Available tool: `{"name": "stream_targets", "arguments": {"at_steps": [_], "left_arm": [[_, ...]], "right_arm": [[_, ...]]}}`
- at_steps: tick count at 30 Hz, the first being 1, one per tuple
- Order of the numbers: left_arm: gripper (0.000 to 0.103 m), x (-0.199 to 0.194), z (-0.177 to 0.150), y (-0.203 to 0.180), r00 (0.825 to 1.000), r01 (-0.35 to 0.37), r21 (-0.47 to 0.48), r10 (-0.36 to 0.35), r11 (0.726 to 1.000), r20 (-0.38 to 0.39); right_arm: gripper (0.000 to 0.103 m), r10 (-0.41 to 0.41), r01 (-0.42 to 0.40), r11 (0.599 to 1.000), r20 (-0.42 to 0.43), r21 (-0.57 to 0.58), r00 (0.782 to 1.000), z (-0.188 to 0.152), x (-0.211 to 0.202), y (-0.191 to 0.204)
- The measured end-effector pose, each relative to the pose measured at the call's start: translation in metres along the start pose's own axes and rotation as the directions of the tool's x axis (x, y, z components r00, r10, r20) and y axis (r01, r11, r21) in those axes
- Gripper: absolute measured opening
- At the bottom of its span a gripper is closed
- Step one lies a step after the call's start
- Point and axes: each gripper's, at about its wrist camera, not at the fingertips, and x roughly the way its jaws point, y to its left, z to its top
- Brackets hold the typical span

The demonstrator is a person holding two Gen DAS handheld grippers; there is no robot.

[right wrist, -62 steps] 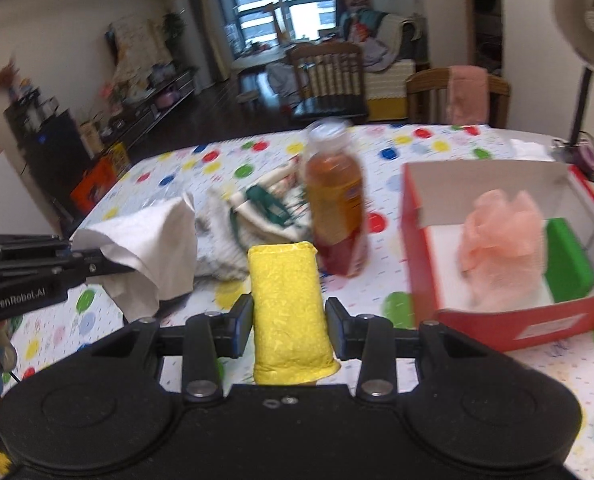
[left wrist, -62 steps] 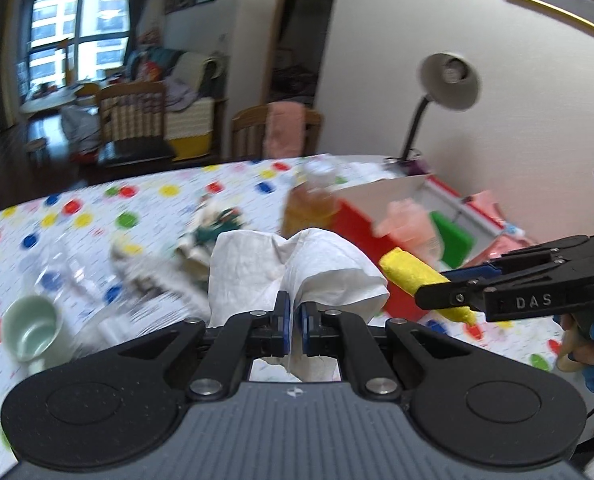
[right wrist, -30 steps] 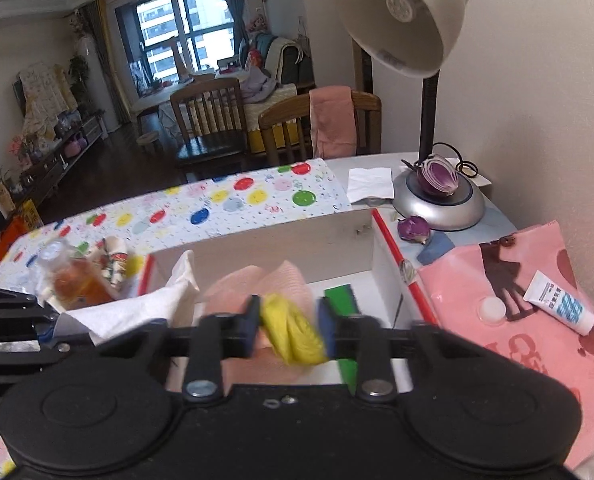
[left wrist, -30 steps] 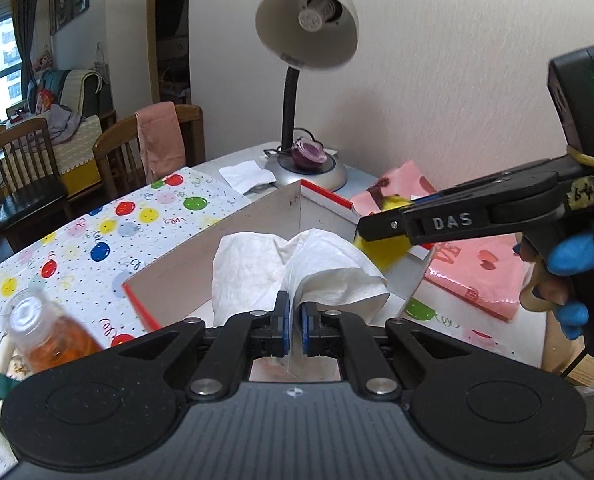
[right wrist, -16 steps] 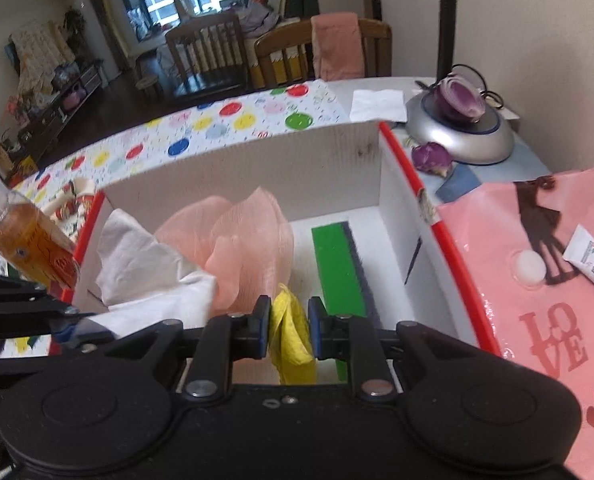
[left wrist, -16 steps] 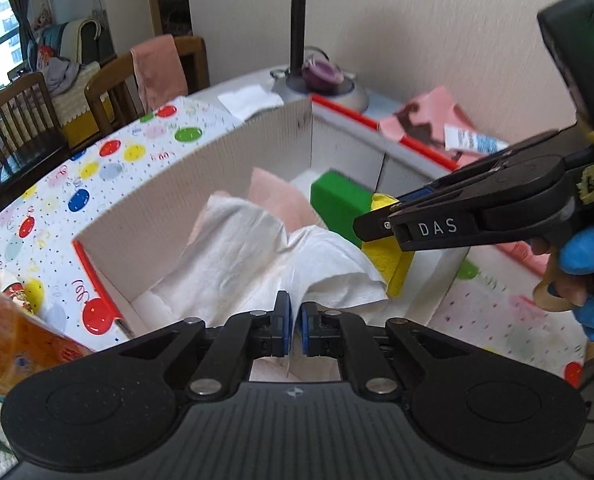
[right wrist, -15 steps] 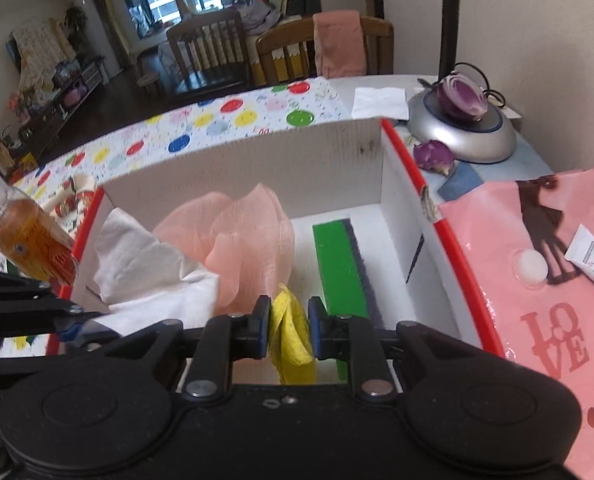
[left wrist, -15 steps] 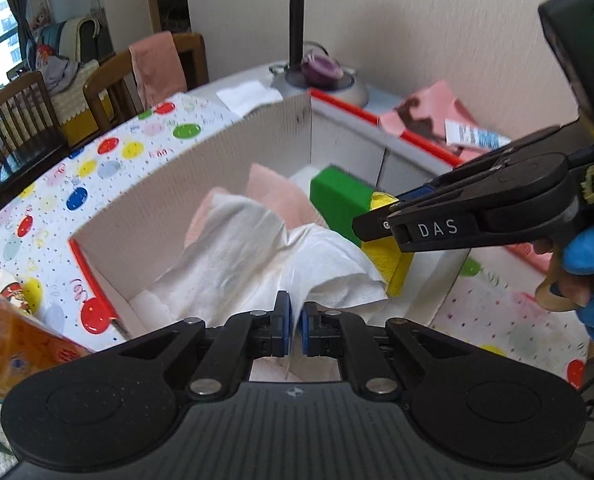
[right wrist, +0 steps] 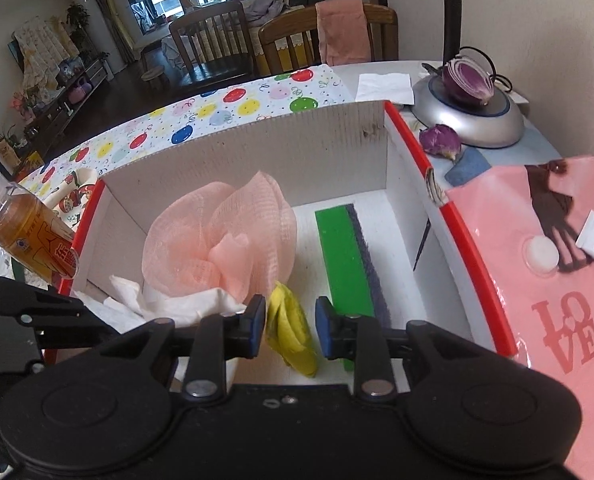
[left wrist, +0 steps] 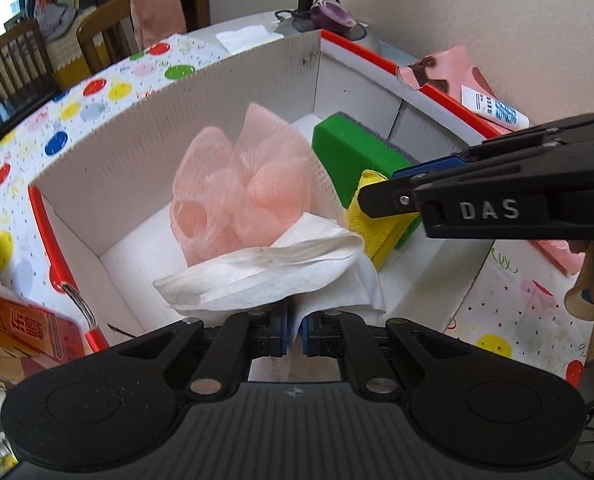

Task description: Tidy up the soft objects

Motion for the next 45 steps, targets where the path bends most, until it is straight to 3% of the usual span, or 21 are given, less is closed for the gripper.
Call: {"name": "stream_targets", "arguments": {"at_steps": [6, 18, 20, 23, 24, 25, 34, 45], "left_arm": [[0.006, -0.001, -0.003, 0.01, 0.999, 0.047, -0.056, -0.048, 0.997, -0.011], [0.01, -0.024, -0.011, 0.012, 0.996, 0.071, -0.033, -0.069, 0.997, 0.06], [0.016, -0.028, -0.012, 0.014, 0.995, 0.073, -0.035, -0.07, 0.997, 0.07], [0.046, -0.034, -0.014, 0.017, 0.994, 0.076, -0.034, -0.073, 0.997, 0.084], [0.064, -0.036, -0.015, 0.018, 0.993, 0.077, -0.037, -0.073, 0.996, 0.091], [0.067, -0.038, -0.016, 0.02, 0.992, 0.082, -0.041, -0.078, 0.996, 0.098], [0.069, -0.089, -0.03, 0.03, 0.968, 0.122, -0.044, -0.11, 0.991, 0.225], [0.07, -0.165, -0.069, 0.069, 0.926, 0.091, -0.094, -0.049, 0.991, 0.375]], "right_arm": [[0.031, 0.003, -0.003, 1.0, -0.002, -0.009, 1.0, -0.004, -0.005, 0.003], [0.043, 0.001, -0.002, 1.0, 0.038, 0.027, 0.999, -0.006, -0.032, 0.006], [0.047, 0.002, -0.004, 0.999, 0.048, 0.033, 0.999, -0.006, -0.037, 0.007], [0.049, 0.001, -0.004, 0.999, 0.067, 0.05, 0.998, -0.007, -0.045, 0.009], [0.049, 0.001, -0.005, 0.998, 0.072, 0.055, 0.997, -0.008, -0.048, 0.01], [0.049, 0.001, -0.006, 0.998, 0.077, 0.061, 0.997, -0.009, -0.051, 0.011], [0.054, 0.019, -0.03, 0.997, 0.161, 0.065, 0.987, -0.015, -0.089, 0.034], [0.064, 0.081, -0.076, 0.997, 0.257, -0.028, 0.963, -0.031, -0.124, 0.103]]}}
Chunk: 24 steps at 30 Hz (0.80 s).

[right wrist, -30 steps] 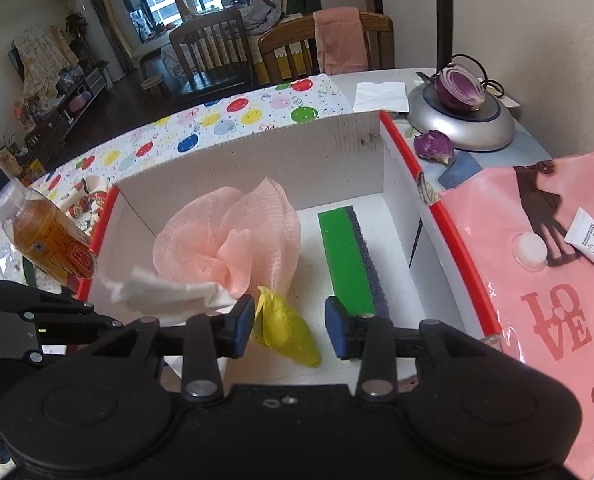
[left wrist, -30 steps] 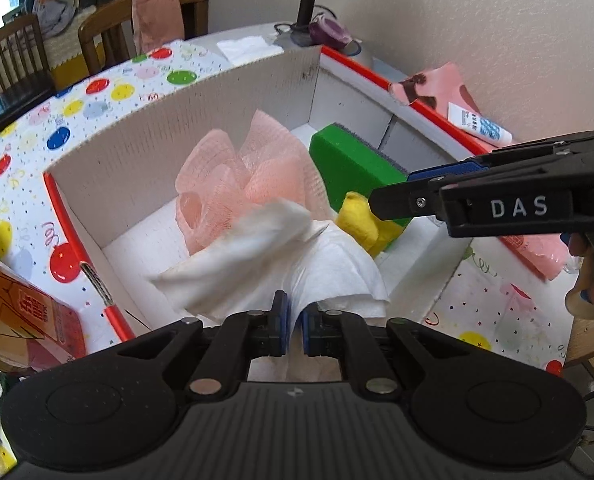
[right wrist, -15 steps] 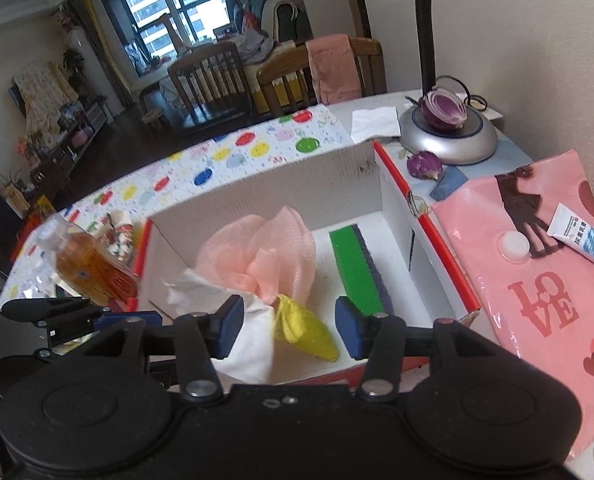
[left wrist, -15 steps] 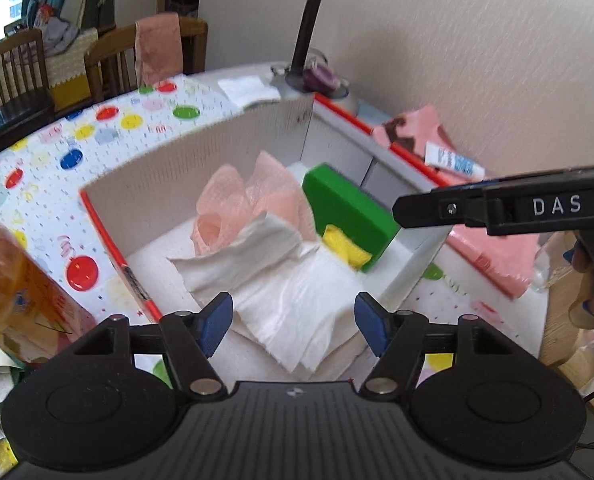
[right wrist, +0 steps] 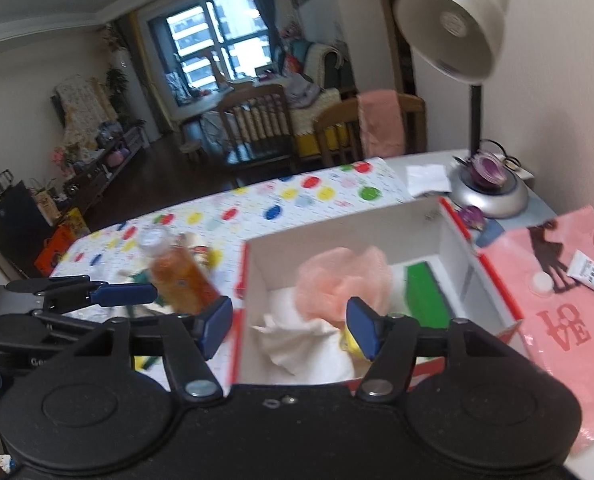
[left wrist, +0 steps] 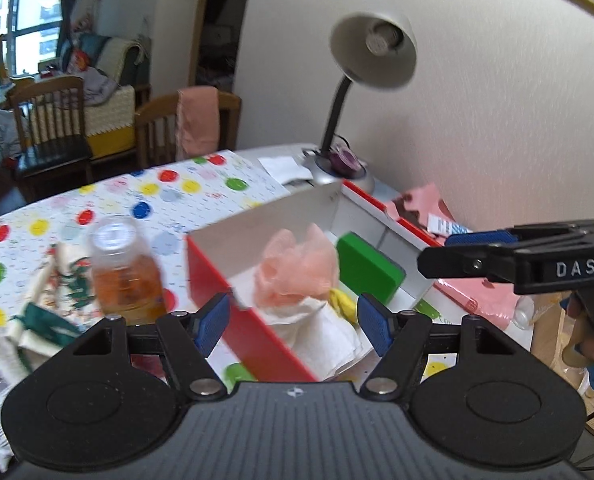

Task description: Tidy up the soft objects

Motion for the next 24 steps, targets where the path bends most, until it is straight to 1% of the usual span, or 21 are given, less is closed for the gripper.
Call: {"name": "stream_targets", "arguments": {"at_steps": [3, 5, 7, 9, 11, 13, 14, 15, 16, 21, 23, 24], "left_arm": [[0.07, -0.024, -0.006, 0.017, 0.999, -0.021, -0.026, 0.022, 0.999, 0.029], [0.07, -0.039, -0.011, 0.028, 0.998, -0.046, -0.041, 0.048, 0.998, 0.048], [0.075, -0.054, -0.016, 0.039, 0.996, -0.065, -0.051, 0.068, 0.997, 0.066], [0.076, -0.068, -0.022, 0.05, 0.993, -0.084, -0.059, 0.089, 0.995, 0.08], [0.076, -0.082, -0.029, 0.06, 0.99, -0.103, -0.067, 0.109, 0.992, 0.094], [0.076, -0.095, -0.035, 0.069, 0.987, -0.119, -0.072, 0.125, 0.99, 0.098], [0.078, -0.101, -0.038, 0.074, 0.986, -0.125, -0.074, 0.132, 0.989, 0.101], [0.084, -0.107, -0.042, 0.079, 0.985, -0.131, -0.077, 0.138, 0.988, 0.105], [0.085, -0.112, -0.046, 0.084, 0.984, -0.136, -0.083, 0.144, 0.987, 0.106], [0.085, -0.136, -0.064, 0.109, 0.98, -0.151, -0.121, 0.165, 0.981, 0.115], [0.088, -0.143, -0.071, 0.118, 0.978, -0.154, -0.132, 0.17, 0.979, 0.118], [0.094, -0.146, -0.074, 0.122, 0.978, -0.153, -0.138, 0.17, 0.979, 0.124]], "right_arm": [[0.065, 0.024, -0.024, 0.999, 0.017, -0.021, 1.0, -0.002, -0.003, 0.023], [0.067, 0.043, -0.043, 0.999, 0.027, -0.031, 0.999, -0.004, -0.003, 0.038], [0.069, 0.062, -0.06, 0.997, 0.032, -0.04, 0.998, -0.005, -0.002, 0.052], [0.07, 0.076, -0.074, 0.996, 0.035, -0.053, 0.997, -0.007, 0.001, 0.066], [0.073, 0.091, -0.088, 0.994, 0.039, -0.063, 0.995, -0.009, 0.005, 0.08], [0.079, 0.11, -0.107, 0.992, 0.043, -0.071, 0.993, -0.012, 0.007, 0.093], [0.08, 0.115, -0.111, 0.991, 0.046, -0.077, 0.992, -0.014, 0.009, 0.1], [0.081, 0.119, -0.114, 0.99, 0.047, -0.086, 0.992, -0.015, 0.011, 0.106], [0.082, 0.122, -0.117, 0.989, 0.046, -0.094, 0.992, -0.017, 0.013, 0.113], [0.087, 0.139, -0.134, 0.984, 0.037, -0.117, 0.99, -0.025, 0.021, 0.14], [0.088, 0.144, -0.139, 0.983, 0.034, -0.122, 0.989, -0.028, 0.025, 0.149], [0.09, 0.147, -0.142, 0.982, 0.032, -0.125, 0.989, -0.03, 0.025, 0.154]]}}
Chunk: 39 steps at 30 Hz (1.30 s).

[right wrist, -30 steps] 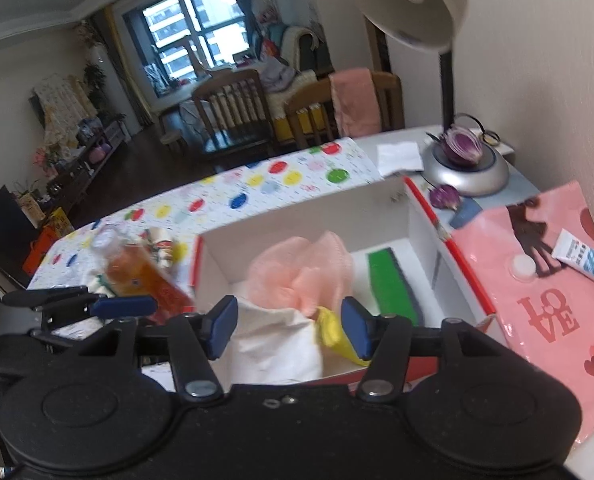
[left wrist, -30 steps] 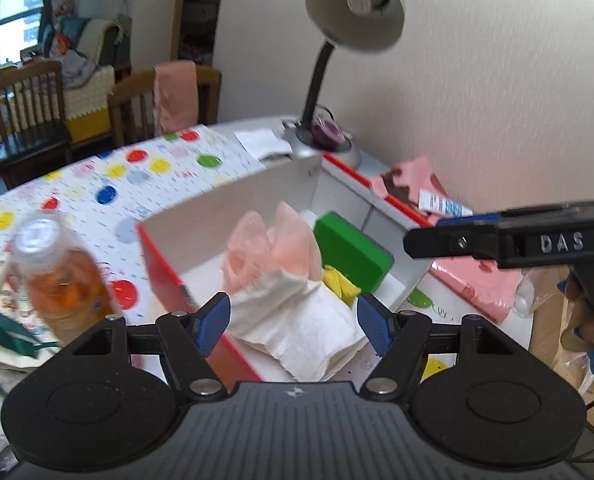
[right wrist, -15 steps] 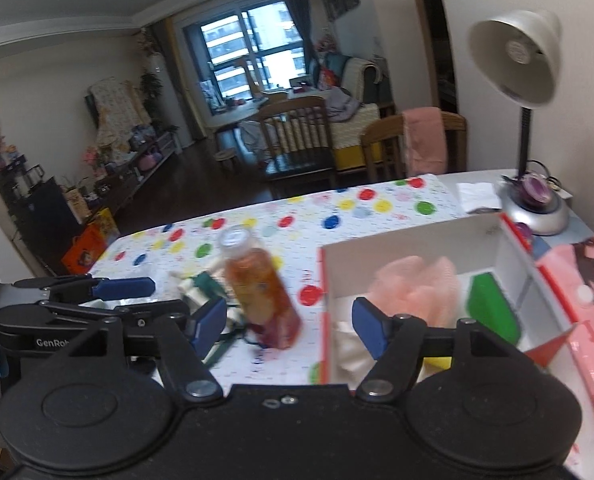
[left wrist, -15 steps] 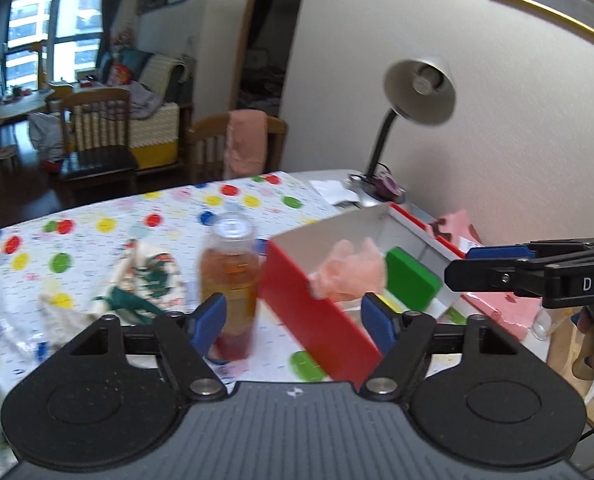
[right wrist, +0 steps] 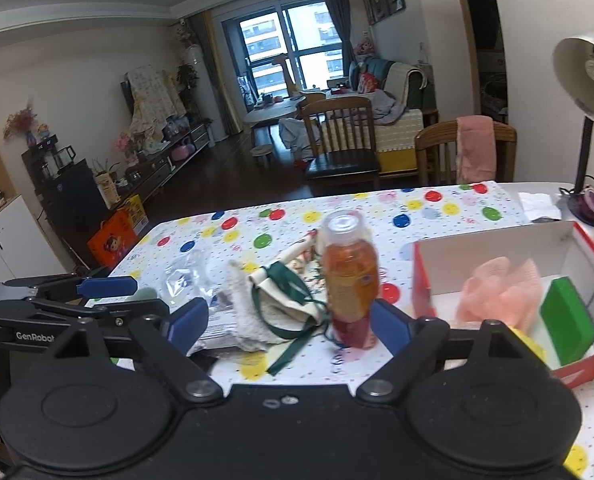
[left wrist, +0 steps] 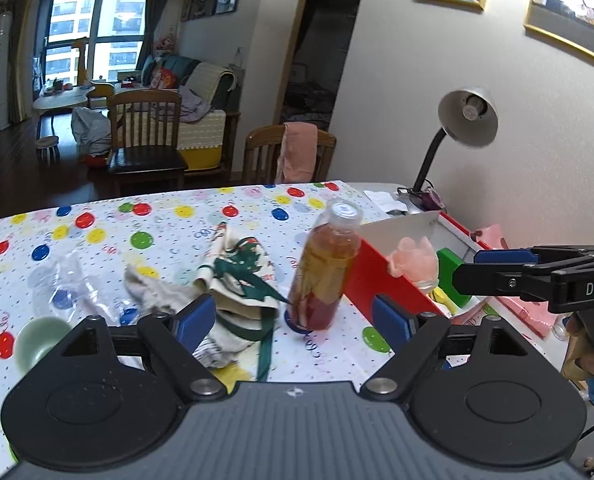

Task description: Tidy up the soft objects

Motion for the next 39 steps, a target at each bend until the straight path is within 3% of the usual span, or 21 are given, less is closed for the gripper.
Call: {"name": "stream_targets", "arguments": {"at_steps": [2, 9, 17, 28, 39], "left_arm": [[0.102, -0.005, -0.004, 0.009, 1.0, -0.003, -0.011, 0.003, 1.0, 0.007], [0.103, -0.013, -0.024, 0.039, 0.999, -0.032, -0.075, 0.033, 0.997, 0.013], [0.103, -0.011, -0.053, 0.067, 0.989, -0.148, -0.103, 0.149, 0.984, 0.004], [0.103, 0.016, -0.094, 0.094, 0.965, -0.256, -0.147, 0.244, 0.955, -0.096], [0.103, 0.045, -0.115, 0.106, 0.938, -0.334, -0.18, 0.309, 0.925, -0.156]], "right_arm": [[0.092, 0.003, -0.003, 1.0, -0.001, -0.006, 1.0, -0.001, 0.004, 0.008], [0.102, 0.002, -0.002, 0.999, -0.002, -0.035, 1.0, -0.003, 0.021, 0.032], [0.102, -0.007, 0.002, 0.996, -0.054, -0.086, 0.999, 0.005, 0.057, 0.056], [0.102, -0.042, 0.026, 0.991, -0.121, -0.128, 0.992, 0.024, 0.123, 0.074], [0.1, -0.166, 0.148, 0.984, -0.213, -0.1, 0.963, 0.049, 0.217, 0.07]]}}
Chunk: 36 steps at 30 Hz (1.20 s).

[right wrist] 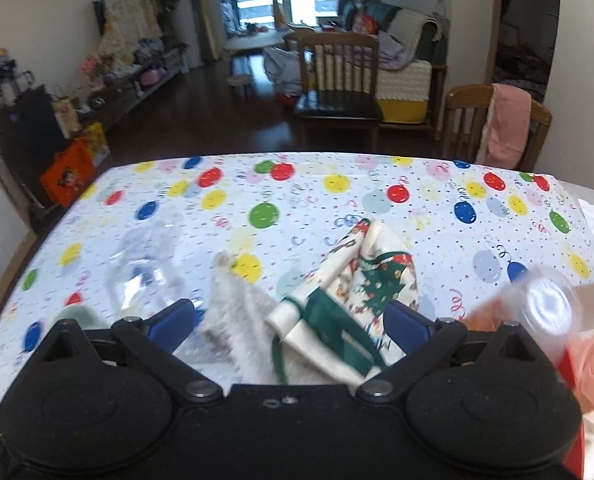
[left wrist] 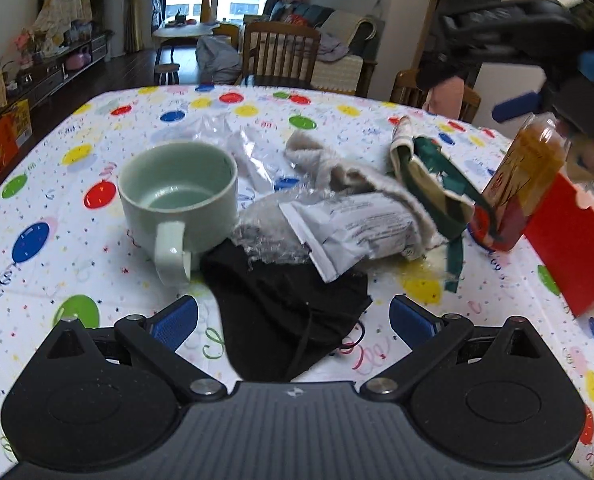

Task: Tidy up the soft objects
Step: 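Grasp the Christmas-print cloth bag with right tool while left tool grasps black cloth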

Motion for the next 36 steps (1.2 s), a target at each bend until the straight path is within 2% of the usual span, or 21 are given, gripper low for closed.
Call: {"name": "stream_targets", "arguments": {"at_steps": [11, 21, 24, 26, 28, 29, 31, 34, 36], "left_arm": [[0.103, 0.038, -0.008, -0.002, 0.996, -0.048, -0.015, 0.047, 0.999, -0.071], [0.101, 0.054, -0.001, 0.0, 0.996, -0.054, -0.043, 0.051, 0.998, -0.075], [0.087, 0.055, -0.001, -0.004, 0.995, -0.072, -0.017, 0.071, 0.997, -0.073], [0.08, 0.054, -0.001, -0.008, 0.995, -0.079, 0.006, 0.08, 0.997, -0.067], [0.065, 0.054, 0.0, -0.008, 0.995, -0.083, 0.009, 0.083, 0.997, -0.064], [0.061, 0.053, 0.0, -0.008, 0.995, -0.083, 0.011, 0.083, 0.997, -0.06], [0.04, 0.051, 0.001, -0.009, 0.996, -0.07, 0.014, 0.071, 0.997, -0.055], [0.03, 0.047, 0.001, -0.012, 0.997, -0.066, 0.03, 0.067, 0.997, -0.037], [0.023, 0.045, 0.003, -0.011, 0.997, -0.061, 0.022, 0.062, 0.998, -0.036]], "right_arm": [[0.094, -0.133, 0.129, 0.991, -0.083, -0.046, 0.988, 0.016, 0.069, 0.003], [0.085, -0.206, 0.198, 0.978, -0.124, -0.068, 0.971, 0.013, 0.106, -0.007], [0.083, -0.205, 0.198, 0.978, -0.136, -0.064, 0.969, 0.012, 0.111, -0.008], [0.077, -0.194, 0.185, 0.98, -0.14, -0.068, 0.971, 0.011, 0.113, -0.007], [0.066, -0.167, 0.158, 0.985, -0.147, -0.071, 0.975, 0.01, 0.114, -0.005], [0.063, -0.159, 0.15, 0.986, -0.15, -0.073, 0.976, 0.01, 0.114, -0.004], [0.047, -0.14, 0.131, 0.989, -0.162, -0.069, 0.977, 0.009, 0.115, -0.001], [0.033, -0.113, 0.111, 0.994, -0.172, -0.024, 0.979, 0.007, 0.113, -0.002], [0.028, -0.111, 0.11, 0.994, -0.159, -0.017, 0.981, 0.006, 0.108, -0.002]]}}
